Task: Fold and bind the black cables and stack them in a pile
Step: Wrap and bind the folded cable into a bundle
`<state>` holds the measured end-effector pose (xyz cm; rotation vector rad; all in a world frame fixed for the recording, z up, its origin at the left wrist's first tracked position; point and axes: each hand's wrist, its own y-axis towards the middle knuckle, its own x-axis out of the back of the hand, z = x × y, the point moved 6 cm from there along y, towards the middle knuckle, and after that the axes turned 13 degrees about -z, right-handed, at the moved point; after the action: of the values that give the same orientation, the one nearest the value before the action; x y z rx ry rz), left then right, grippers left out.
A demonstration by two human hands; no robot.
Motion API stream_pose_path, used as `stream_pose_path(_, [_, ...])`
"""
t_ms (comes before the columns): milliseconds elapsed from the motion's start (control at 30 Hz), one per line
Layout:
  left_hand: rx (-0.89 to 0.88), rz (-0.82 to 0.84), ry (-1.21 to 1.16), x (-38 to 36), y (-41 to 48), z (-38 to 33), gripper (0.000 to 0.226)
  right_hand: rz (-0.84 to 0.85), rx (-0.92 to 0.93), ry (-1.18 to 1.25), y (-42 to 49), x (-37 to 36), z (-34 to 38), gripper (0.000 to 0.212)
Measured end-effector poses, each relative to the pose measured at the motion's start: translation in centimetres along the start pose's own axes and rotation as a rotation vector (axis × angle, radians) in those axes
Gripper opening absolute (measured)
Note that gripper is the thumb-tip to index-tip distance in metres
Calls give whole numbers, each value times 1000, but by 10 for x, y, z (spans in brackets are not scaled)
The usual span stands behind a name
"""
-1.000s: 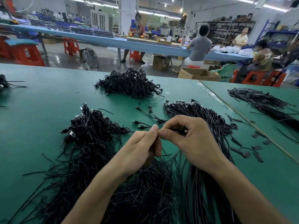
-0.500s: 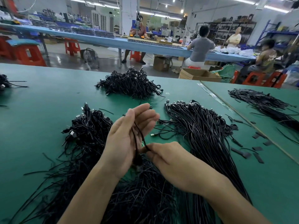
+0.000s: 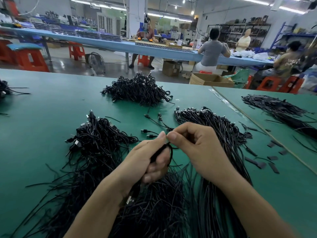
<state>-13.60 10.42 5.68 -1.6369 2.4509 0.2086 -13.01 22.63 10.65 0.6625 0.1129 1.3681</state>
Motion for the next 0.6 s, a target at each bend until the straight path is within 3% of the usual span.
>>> stream_pose_path(167, [72,43,-585,-3,0,-15,44,11,-55,-50,-14,-21,-14,36])
stream_pose_path(267, [-49,-113,-687,9,3,-20,47,187,-29,-240,-29,-34,-18,37])
stream_pose_path(367, [-259,-294,-423,16,6,-18,39,393,32,-441,-41,-42,-18,17])
stream_pose_path(467, [-438,-471,58,23,7,-13,30,447,106,-560,-41,-36,-10,16])
stream_pose_path(533, [-451,-472,314,22,9,-8,23,407,150,-528,-36,-28,1,22])
stream_pose_path(600, [-389,-370,466,16,9,-3,31,309,195,-472,-27,-15,10,21])
